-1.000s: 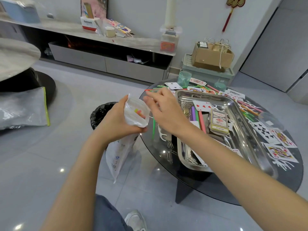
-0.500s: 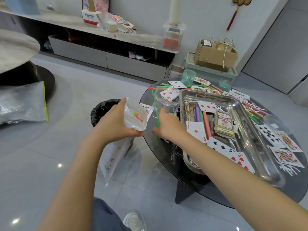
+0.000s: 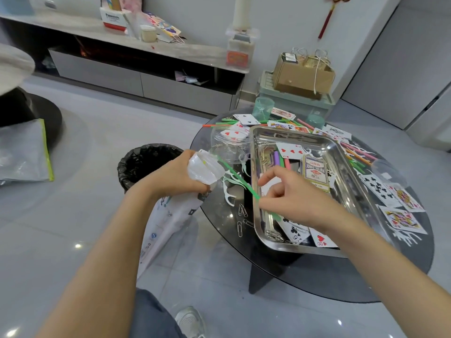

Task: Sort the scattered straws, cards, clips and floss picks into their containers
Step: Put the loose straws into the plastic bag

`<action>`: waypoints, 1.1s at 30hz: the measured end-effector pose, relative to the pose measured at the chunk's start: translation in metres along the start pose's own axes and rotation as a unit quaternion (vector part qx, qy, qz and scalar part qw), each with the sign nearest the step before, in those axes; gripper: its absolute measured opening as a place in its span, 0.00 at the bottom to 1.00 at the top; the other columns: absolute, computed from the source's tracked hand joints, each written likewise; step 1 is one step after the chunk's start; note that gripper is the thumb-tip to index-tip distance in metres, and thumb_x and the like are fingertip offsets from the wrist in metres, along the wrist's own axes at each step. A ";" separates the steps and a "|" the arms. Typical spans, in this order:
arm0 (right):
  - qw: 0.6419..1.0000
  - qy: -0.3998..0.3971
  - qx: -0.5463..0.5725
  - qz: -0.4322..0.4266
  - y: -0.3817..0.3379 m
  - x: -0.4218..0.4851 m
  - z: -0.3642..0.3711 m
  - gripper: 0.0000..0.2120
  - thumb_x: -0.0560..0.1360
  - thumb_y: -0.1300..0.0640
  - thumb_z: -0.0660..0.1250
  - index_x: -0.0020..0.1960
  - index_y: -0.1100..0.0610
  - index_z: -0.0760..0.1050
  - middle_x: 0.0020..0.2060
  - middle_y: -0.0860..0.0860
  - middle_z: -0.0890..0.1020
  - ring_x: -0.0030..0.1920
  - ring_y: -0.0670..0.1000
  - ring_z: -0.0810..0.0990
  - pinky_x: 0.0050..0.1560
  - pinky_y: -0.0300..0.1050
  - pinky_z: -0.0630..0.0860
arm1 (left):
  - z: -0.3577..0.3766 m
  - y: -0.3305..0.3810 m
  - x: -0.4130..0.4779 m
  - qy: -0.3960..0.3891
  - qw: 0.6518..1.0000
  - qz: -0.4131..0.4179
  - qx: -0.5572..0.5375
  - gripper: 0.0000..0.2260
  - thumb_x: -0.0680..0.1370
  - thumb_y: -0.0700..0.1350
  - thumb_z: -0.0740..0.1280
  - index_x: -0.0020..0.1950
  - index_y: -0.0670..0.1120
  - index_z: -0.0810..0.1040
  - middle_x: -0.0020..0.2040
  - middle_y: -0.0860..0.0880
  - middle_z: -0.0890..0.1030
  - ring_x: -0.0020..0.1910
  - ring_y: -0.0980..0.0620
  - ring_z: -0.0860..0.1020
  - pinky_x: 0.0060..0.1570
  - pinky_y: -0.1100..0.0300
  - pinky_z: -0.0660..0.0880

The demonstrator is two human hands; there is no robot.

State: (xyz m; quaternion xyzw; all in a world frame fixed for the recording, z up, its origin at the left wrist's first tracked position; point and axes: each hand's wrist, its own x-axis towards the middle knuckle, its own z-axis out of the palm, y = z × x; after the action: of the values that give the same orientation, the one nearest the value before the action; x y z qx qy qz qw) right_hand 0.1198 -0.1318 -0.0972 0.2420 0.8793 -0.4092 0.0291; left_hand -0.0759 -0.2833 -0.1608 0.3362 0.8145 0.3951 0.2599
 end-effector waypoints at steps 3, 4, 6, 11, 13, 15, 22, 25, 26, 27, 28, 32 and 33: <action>0.999 -0.011 0.046 -0.004 0.004 -0.017 -0.014 0.12 0.69 0.59 0.66 0.51 0.49 0.72 0.27 0.46 0.75 0.28 0.47 0.69 0.33 0.39 0.66 | 0.002 0.005 0.009 -0.029 0.999 0.004 -0.011 0.32 0.62 0.47 0.76 0.64 0.47 0.69 0.51 0.50 0.79 0.49 0.52 0.78 0.49 0.57 0.77; 0.998 -0.011 0.056 -0.005 0.005 -0.023 -0.020 0.13 0.69 0.60 0.66 0.52 0.49 0.72 0.27 0.47 0.76 0.28 0.47 0.69 0.32 0.39 0.66 | 0.004 0.007 0.011 -0.034 0.999 0.003 -0.013 0.32 0.63 0.46 0.76 0.64 0.47 0.70 0.51 0.50 0.79 0.49 0.52 0.79 0.48 0.57 0.76; 0.998 -0.002 0.067 -0.007 0.009 -0.033 -0.032 0.14 0.70 0.63 0.66 0.54 0.51 0.73 0.28 0.47 0.76 0.28 0.47 0.69 0.30 0.36 0.67 | 0.006 0.009 0.013 -0.032 0.999 0.003 -0.013 0.30 0.65 0.43 0.76 0.64 0.49 0.69 0.52 0.50 0.79 0.51 0.52 0.79 0.49 0.57 0.77; 0.996 0.016 0.085 -0.022 0.020 -0.060 -0.063 0.13 0.71 0.66 0.66 0.50 0.51 0.79 0.30 0.52 0.77 0.31 0.49 0.72 0.35 0.43 0.71 | 0.010 0.010 0.009 -0.011 1.000 0.012 -0.005 0.30 0.65 0.44 0.77 0.62 0.53 0.68 0.51 0.53 0.79 0.49 0.55 0.79 0.45 0.60 0.77; 0.995 0.020 0.089 -0.034 0.025 -0.070 -0.074 0.13 0.71 0.66 0.67 0.46 0.49 0.83 0.31 0.55 0.79 0.33 0.47 0.77 0.37 0.40 0.76 | 0.007 0.007 0.004 -0.003 1.000 0.014 -0.004 0.32 0.61 0.48 0.77 0.61 0.55 0.68 0.50 0.54 0.79 0.48 0.55 0.80 0.45 0.59 0.79; 0.994 0.032 0.087 -0.050 0.032 -0.079 -0.085 0.14 0.71 0.66 0.69 0.44 0.47 0.84 0.33 0.57 0.81 0.33 0.46 0.79 0.35 0.35 0.77 | 0.005 0.003 -0.002 0.005 1.000 0.023 0.001 0.35 0.59 0.51 0.77 0.62 0.57 0.67 0.51 0.56 0.79 0.49 0.56 0.80 0.47 0.57 0.80; 0.989 0.065 0.100 -0.087 0.040 -0.090 -0.089 0.10 0.69 0.62 0.70 0.41 0.47 0.85 0.34 0.57 0.83 0.32 0.45 0.80 0.34 0.34 0.77 | 0.005 -0.001 -0.022 0.021 0.998 0.053 0.034 0.42 0.56 0.55 0.78 0.66 0.64 0.60 0.57 0.62 0.74 0.55 0.62 0.76 0.54 0.62 0.76; 0.980 0.100 0.118 -0.124 0.024 -0.080 -0.082 0.07 0.69 0.60 0.71 0.41 0.48 0.85 0.33 0.49 0.84 0.31 0.42 0.79 0.32 0.31 0.75 | 0.007 0.008 -0.031 0.036 0.995 0.076 0.045 0.44 0.54 0.59 0.76 0.66 0.64 0.60 0.54 0.66 0.74 0.51 0.69 0.75 0.45 0.75 0.72; 0.976 0.115 0.119 -0.144 0.015 -0.072 -0.077 0.06 0.69 0.59 0.71 0.41 0.50 0.84 0.33 0.49 0.83 0.31 0.41 0.79 0.31 0.31 0.75 | 0.007 0.011 -0.035 0.047 0.994 0.084 0.049 0.44 0.54 0.60 0.75 0.66 0.64 0.60 0.53 0.67 0.74 0.50 0.72 0.74 0.41 0.78 0.70; 0.969 0.134 0.124 -0.163 0.007 -0.066 -0.074 0.05 0.71 0.60 0.71 0.42 0.51 0.84 0.33 0.50 0.83 0.32 0.42 0.80 0.32 0.32 0.75 | 0.009 0.015 -0.037 0.057 0.992 0.094 0.054 0.44 0.54 0.60 0.76 0.66 0.64 0.60 0.52 0.67 0.74 0.48 0.73 0.74 0.39 0.79 0.69; 0.962 0.154 0.136 -0.183 -0.003 -0.059 -0.068 0.04 0.72 0.62 0.70 0.44 0.55 0.83 0.34 0.52 0.83 0.32 0.44 0.80 0.34 0.33 0.76 | 0.009 0.017 -0.040 0.067 0.991 0.100 0.060 0.44 0.55 0.58 0.78 0.67 0.62 0.61 0.51 0.66 0.74 0.47 0.74 0.74 0.38 0.80 0.68; 0.920 0.216 0.236 -0.226 -0.035 -0.041 -0.055 0.03 0.75 0.66 0.67 0.47 0.66 0.77 0.33 0.55 0.82 0.31 0.48 0.79 0.34 0.40 0.78 | 0.006 0.021 -0.049 0.092 0.988 0.094 0.085 0.47 0.59 0.52 0.81 0.73 0.56 0.59 0.53 0.67 0.72 0.48 0.71 0.74 0.41 0.75 0.68; 0.913 0.215 0.257 -0.233 -0.039 -0.040 -0.057 0.02 0.75 0.66 0.67 0.46 0.66 0.77 0.32 0.55 0.82 0.30 0.48 0.79 0.33 0.40 0.77 | 0.006 0.022 -0.051 0.095 0.988 0.091 0.079 0.48 0.59 0.52 0.81 0.73 0.57 0.59 0.53 0.67 0.72 0.48 0.72 0.73 0.41 0.75 0.68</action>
State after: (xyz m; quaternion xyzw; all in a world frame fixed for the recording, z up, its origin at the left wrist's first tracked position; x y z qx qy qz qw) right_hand 0.1462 -0.1272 -0.0214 0.1113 0.7601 -0.5547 -0.3197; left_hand -0.0316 -0.3092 -0.1382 0.3895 0.8301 0.3815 0.1171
